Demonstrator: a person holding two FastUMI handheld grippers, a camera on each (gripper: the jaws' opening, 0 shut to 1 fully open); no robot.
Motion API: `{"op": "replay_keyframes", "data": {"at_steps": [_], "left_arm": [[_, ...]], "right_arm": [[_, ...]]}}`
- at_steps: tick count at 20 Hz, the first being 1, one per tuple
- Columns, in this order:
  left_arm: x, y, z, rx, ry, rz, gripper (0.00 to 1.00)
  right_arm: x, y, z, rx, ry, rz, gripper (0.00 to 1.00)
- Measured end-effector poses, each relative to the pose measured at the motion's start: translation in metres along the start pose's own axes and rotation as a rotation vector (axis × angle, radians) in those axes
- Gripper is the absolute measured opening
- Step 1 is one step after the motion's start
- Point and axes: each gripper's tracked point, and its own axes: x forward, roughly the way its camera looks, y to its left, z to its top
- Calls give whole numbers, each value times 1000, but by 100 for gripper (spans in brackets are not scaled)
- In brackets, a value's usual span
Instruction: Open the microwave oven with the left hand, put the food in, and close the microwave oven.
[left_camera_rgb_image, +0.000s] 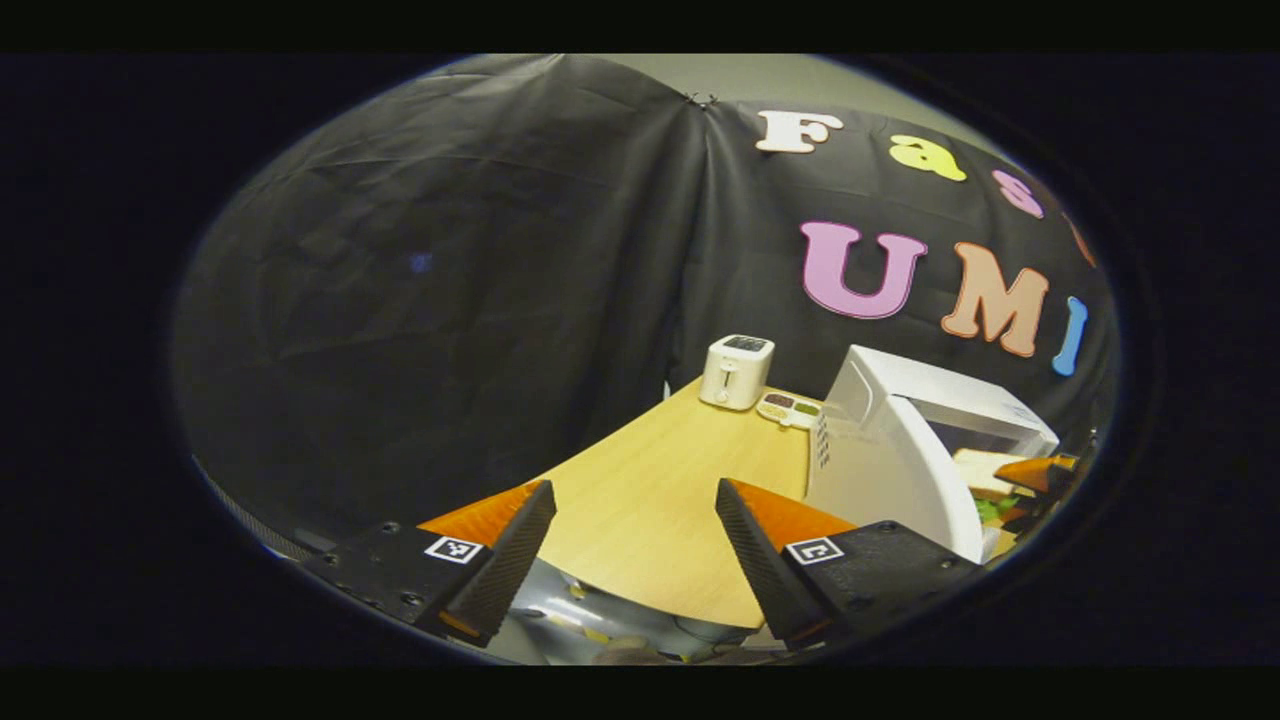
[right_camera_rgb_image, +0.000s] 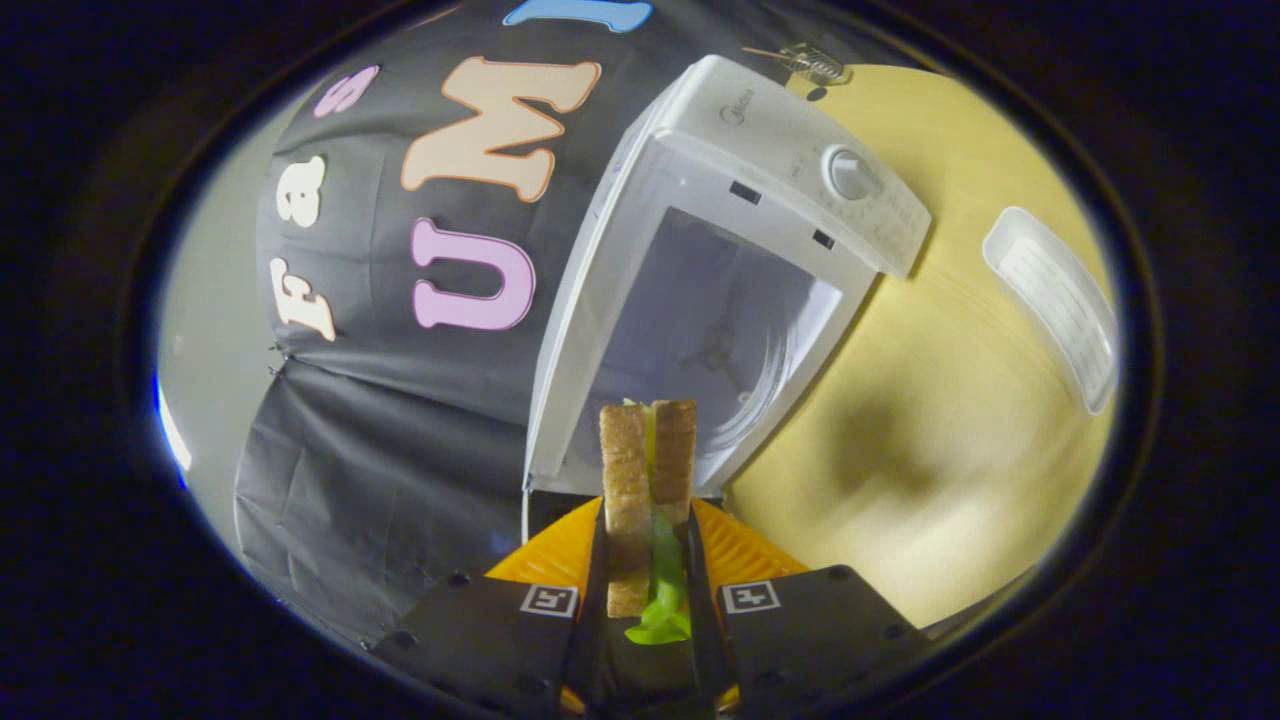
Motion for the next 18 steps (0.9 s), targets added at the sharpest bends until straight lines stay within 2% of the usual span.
{"op": "replay_keyframes", "data": {"at_steps": [4, 9, 13, 14, 15, 16, 17, 18], "left_arm": [[6, 12, 1, -2, 2, -3, 94], [8, 7, 5, 20, 1, -37, 94], [12, 0, 0, 35, 27, -72, 94], [13, 0, 0, 33, 31, -75, 90], [15, 0, 0, 29, 34, -77, 94], [16, 1, -2, 27, 40, -77, 90], [16, 1, -3, 25, 44, -78, 95], [17, 1, -4, 24, 48, -79, 90]], "right_arm": [[38, -3, -4, -14, -19, -5, 38], [78, -1, 18, -90, -119, -19, 38], [102, -15, 40, -195, -183, -81, 38], [108, -19, 45, -212, -192, -95, 38], [113, -23, 49, -222, -201, -107, 38], [117, -27, 52, -234, -206, -116, 38], [121, -30, 53, -252, -209, -123, 38], [125, -30, 56, -270, -217, -119, 38]]}}
